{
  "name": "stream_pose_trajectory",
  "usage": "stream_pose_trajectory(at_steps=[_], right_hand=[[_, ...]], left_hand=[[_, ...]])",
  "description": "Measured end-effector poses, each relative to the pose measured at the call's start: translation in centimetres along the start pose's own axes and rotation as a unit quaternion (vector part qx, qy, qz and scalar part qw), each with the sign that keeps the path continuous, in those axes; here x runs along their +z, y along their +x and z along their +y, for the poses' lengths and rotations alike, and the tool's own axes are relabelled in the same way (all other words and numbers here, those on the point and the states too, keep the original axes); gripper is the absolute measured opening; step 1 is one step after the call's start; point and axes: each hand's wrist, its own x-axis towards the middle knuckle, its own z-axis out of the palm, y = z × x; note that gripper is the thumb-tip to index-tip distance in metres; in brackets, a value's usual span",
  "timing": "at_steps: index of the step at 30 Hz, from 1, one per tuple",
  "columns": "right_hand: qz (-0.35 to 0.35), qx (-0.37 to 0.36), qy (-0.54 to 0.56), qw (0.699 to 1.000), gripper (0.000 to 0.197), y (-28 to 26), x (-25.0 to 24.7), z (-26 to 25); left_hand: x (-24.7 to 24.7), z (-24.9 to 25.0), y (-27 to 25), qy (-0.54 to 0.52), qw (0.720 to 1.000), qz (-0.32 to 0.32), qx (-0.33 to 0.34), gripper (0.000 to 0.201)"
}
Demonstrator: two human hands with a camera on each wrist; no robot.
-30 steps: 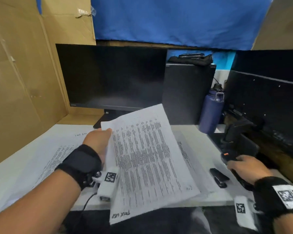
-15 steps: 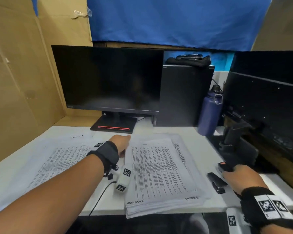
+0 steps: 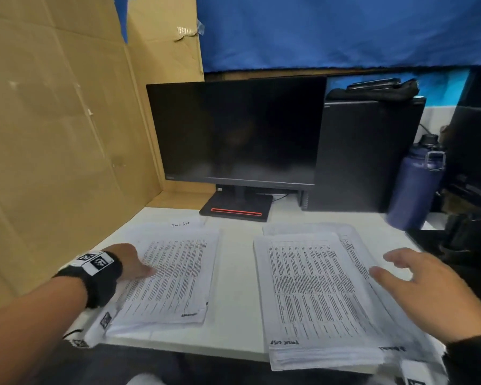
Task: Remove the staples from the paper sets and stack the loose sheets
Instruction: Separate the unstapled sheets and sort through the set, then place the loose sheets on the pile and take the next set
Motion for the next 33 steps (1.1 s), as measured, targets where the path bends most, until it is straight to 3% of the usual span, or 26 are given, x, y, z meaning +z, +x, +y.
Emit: stream_pose_trajectory(at_steps=[6, 9, 13, 16, 19, 21, 22, 23, 25, 27, 29, 33], right_hand=[[-0.044, -0.052, -0.010, 0.998, 0.038, -2.0, 3.2, -2.9], [-0.047, -0.074, -0.003, 0.996, 0.035, -2.9, 4.1, -3.8], [-0.055, -0.116, 0.058, 0.990, 0.029, -3.7, 5.0, -4.7], [-0.057, -0.133, 0.133, 0.980, 0.030, -4.1, 5.3, -5.4], [-0.064, -0.129, 0.235, 0.961, 0.039, -4.5, 5.4, -6.5], [-0.075, -0.123, 0.311, 0.939, 0.061, -4.7, 5.5, -7.3], [-0.087, -0.109, 0.355, 0.924, 0.064, -4.9, 5.4, -7.8], [-0.106, -0.088, 0.397, 0.907, 0.054, -5.0, 5.4, -8.1], [-0.131, -0.045, 0.455, 0.879, 0.025, -5.2, 4.5, -8.2], [-0.125, -0.022, 0.441, 0.889, 0.027, -4.9, 4.1, -7.2], [-0.129, -0.026, 0.398, 0.908, 0.026, -5.0, 3.6, -6.4], [-0.147, -0.020, 0.357, 0.922, 0.027, -5.6, 3.4, -5.3]], left_hand=[[1.1, -1.3, 0.5, -0.109, 0.993, 0.034, 0.005, 0.032], [0.8, -1.4, -0.3, -0.200, 0.976, 0.088, 0.025, 0.021], [0.0, -1.8, -3.4, -0.397, 0.902, 0.160, 0.066, 0.004], [-1.3, -1.7, -7.3, -0.549, 0.806, 0.172, 0.141, 0.013], [-2.7, -0.7, -11.4, -0.665, 0.705, 0.125, 0.214, 0.021], [-2.6, 0.8, -13.2, -0.698, 0.668, 0.060, 0.250, 0.025], [-2.1, 1.9, -13.8, -0.713, 0.652, 0.021, 0.258, 0.032], [-1.4, 3.1, -14.4, -0.726, 0.636, -0.027, 0.259, 0.038], [0.2, 5.3, -15.4, -0.733, 0.622, -0.116, 0.251, 0.035], [1.1, 6.6, -16.1, -0.729, 0.625, -0.162, 0.228, 0.030], [1.0, 7.1, -16.2, -0.736, 0.616, -0.177, 0.217, 0.028], [0.0, 7.8, -15.7, -0.786, 0.563, -0.157, 0.200, 0.037]])
